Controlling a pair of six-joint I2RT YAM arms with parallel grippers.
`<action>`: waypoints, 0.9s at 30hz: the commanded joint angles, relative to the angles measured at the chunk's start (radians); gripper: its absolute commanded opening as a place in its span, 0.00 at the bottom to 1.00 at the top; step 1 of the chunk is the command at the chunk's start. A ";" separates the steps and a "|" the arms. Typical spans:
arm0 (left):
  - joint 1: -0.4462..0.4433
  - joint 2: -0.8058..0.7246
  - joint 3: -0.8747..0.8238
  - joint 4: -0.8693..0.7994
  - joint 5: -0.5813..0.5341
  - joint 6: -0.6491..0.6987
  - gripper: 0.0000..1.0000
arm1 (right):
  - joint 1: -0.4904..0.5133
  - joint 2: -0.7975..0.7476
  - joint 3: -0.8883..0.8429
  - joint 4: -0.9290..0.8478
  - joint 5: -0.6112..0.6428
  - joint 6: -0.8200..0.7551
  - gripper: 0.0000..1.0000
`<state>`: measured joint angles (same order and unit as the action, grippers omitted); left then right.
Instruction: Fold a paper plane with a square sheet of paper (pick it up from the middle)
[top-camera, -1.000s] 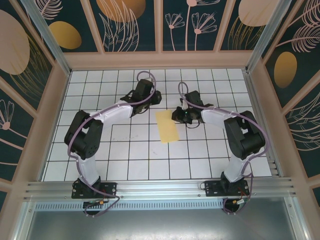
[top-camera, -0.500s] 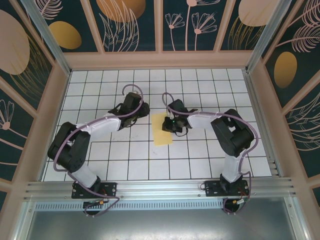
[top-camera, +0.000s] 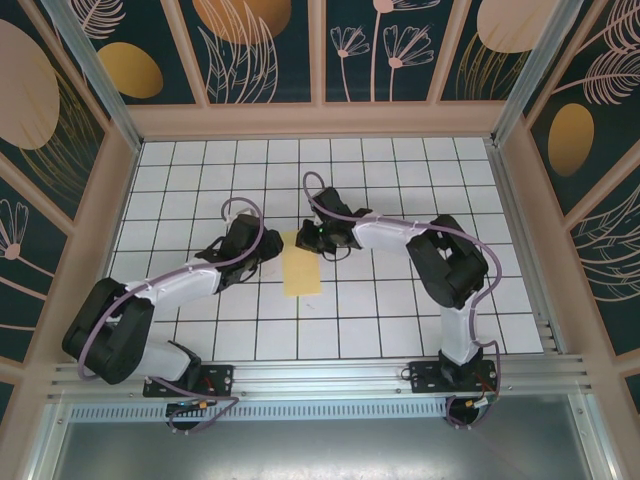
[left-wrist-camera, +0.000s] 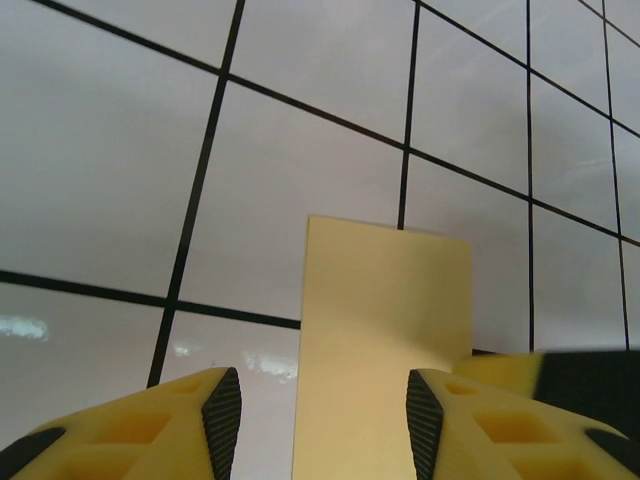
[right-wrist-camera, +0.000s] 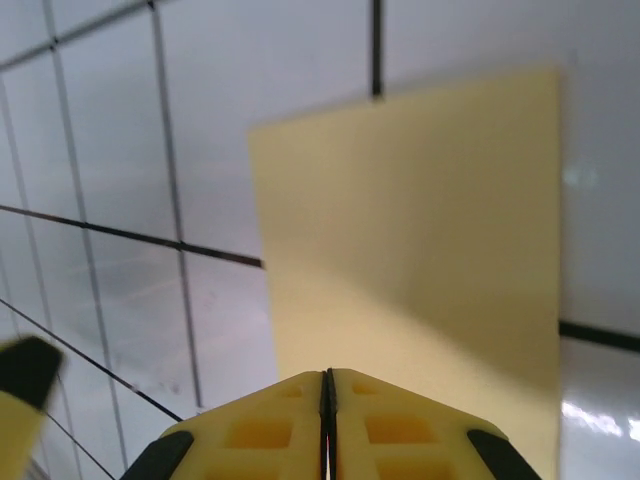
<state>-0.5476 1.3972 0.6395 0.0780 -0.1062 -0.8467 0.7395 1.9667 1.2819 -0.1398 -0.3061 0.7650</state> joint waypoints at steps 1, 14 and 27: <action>0.008 -0.030 -0.026 0.034 -0.005 -0.047 0.50 | -0.027 0.055 0.085 -0.083 0.017 -0.078 0.13; 0.008 -0.007 -0.009 0.045 0.108 -0.036 0.50 | -0.119 0.174 0.144 -0.146 0.097 -0.104 0.12; -0.085 0.074 0.003 0.184 0.287 -0.047 0.40 | -0.182 -0.055 -0.090 0.009 0.080 -0.034 0.12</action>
<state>-0.6033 1.4368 0.6231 0.1921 0.1310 -0.8841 0.5678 1.9835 1.2304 -0.1978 -0.1669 0.7387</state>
